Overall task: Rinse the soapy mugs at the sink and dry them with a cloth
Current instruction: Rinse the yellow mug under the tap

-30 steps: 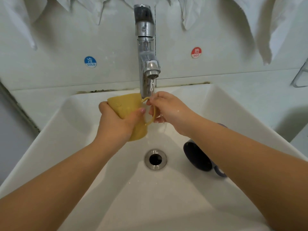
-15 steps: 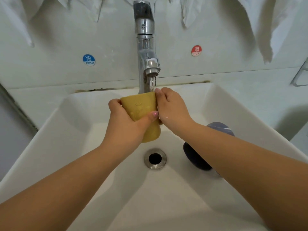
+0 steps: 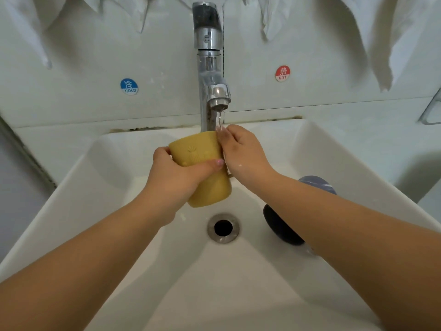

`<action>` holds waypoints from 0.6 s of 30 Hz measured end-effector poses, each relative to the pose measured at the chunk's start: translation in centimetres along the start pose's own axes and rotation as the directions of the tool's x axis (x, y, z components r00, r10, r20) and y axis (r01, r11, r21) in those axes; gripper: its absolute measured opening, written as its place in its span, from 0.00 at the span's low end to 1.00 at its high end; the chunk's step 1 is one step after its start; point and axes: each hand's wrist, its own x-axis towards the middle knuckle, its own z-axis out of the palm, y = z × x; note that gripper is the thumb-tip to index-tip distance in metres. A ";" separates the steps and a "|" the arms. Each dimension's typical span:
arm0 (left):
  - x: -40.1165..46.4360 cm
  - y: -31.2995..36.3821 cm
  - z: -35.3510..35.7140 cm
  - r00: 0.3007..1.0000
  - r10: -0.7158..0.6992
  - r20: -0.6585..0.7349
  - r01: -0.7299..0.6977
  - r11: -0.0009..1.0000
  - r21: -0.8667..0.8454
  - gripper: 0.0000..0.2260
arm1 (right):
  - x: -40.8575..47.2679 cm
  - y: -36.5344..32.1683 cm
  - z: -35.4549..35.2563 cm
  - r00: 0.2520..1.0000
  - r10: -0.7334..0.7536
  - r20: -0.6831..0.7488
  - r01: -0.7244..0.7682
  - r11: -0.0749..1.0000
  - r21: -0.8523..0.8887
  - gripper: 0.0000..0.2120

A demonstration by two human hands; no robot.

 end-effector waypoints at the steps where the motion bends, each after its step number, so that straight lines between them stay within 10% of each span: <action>1: 0.0 0.3 -0.3 0.998 -0.045 0.035 0.046 0.998 -0.035 0.37 | 0.0 -0.1 -0.1 1.000 -0.011 0.012 0.011 1.000 -0.008 0.20; 6: 0.5 1.8 -2.9 0.923 -0.268 0.275 0.258 0.963 0.072 0.32 | -0.4 -1.0 -0.9 0.977 0.020 0.213 -0.021 1.000 0.003 0.16; 12: 1.5 1.6 -4.2 0.930 -0.304 0.205 0.333 0.934 -0.129 0.13 | -0.3 -0.4 -0.9 0.869 0.414 0.270 -0.482 0.831 0.277 0.12; 18: 1.7 2.3 -5.2 0.918 -0.233 0.320 0.312 0.924 -0.222 0.25 | -1.3 -0.1 -0.4 0.732 0.500 0.463 -0.681 0.557 0.475 0.17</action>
